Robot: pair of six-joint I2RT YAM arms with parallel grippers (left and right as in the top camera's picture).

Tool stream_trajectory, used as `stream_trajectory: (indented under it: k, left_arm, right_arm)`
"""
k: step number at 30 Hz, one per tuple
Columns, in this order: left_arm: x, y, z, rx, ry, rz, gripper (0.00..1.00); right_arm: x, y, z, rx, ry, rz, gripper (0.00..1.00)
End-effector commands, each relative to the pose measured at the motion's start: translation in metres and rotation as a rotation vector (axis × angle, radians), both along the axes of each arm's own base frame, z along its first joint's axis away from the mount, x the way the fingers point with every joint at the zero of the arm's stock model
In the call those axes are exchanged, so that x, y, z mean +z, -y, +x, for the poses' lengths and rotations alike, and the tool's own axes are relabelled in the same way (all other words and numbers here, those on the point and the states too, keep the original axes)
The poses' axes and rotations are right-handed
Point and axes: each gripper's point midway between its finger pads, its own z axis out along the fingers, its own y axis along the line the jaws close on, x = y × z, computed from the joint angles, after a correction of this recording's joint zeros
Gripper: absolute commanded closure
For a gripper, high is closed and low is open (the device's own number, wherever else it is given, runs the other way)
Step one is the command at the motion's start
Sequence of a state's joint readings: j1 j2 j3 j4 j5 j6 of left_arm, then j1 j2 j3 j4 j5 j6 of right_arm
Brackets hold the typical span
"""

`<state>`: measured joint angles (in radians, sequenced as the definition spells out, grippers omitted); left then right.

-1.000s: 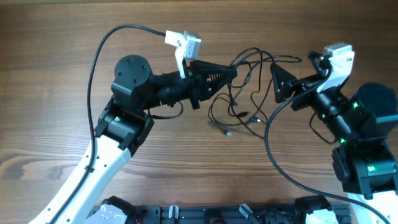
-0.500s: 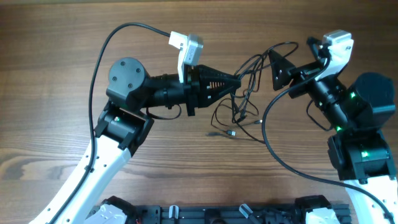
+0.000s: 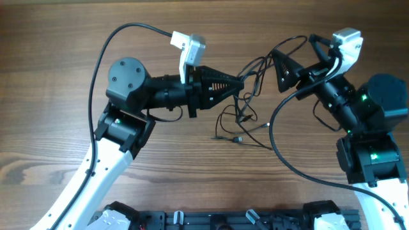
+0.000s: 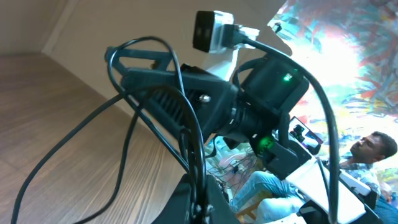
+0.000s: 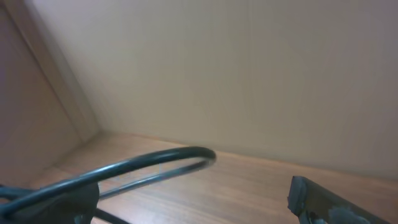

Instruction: Untangle cables

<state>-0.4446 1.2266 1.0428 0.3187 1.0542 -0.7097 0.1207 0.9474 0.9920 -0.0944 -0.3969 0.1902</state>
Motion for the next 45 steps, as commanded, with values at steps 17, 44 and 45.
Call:
stream_trajectory:
  k: [17,44,45]
  left_arm:
    - [0.026,-0.019,-0.064,-0.3,0.277,-0.027,0.96]
    - [0.033,-0.067,-0.011,-0.046,0.244,-0.008,0.96]
    - [0.03,-0.066,-0.007,-0.046,0.232,-0.006,0.96]
  right_arm:
    - [-0.016,0.049,0.023,-0.301,-0.048,-0.067,0.06]
    - [-0.08,-0.031,-0.075,0.392,-0.082,-0.434,0.0]
    - [-0.07,-0.041,-0.093,0.48,0.001,-0.442,0.0]
